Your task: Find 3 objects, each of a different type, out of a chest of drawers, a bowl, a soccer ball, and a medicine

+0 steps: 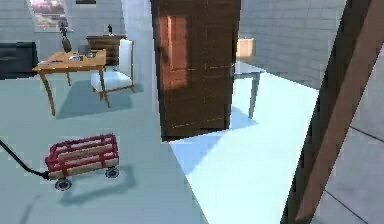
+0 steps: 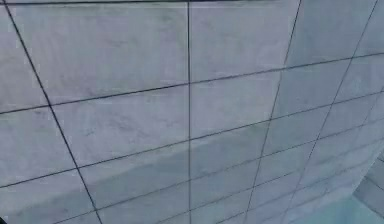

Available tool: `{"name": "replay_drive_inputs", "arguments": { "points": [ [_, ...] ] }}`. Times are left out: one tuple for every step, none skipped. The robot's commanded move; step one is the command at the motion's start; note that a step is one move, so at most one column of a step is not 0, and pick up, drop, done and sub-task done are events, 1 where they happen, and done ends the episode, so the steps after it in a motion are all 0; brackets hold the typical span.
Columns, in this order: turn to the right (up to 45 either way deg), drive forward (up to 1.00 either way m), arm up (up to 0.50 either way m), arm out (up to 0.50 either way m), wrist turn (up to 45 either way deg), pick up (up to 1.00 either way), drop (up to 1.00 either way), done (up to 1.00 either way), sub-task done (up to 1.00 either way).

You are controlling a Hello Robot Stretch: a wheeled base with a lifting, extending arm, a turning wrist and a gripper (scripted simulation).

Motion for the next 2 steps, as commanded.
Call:
{"name": "replay_drive_inputs", "arguments": {
  "points": [
    [0.0,0.65,0.0,0.0,0.0,0.0,0.0,0.0,0.0],
    [45.0,0.0,0.0,0.0,0.0,0.0,0.0,0.0,0.0]
  ]
}}
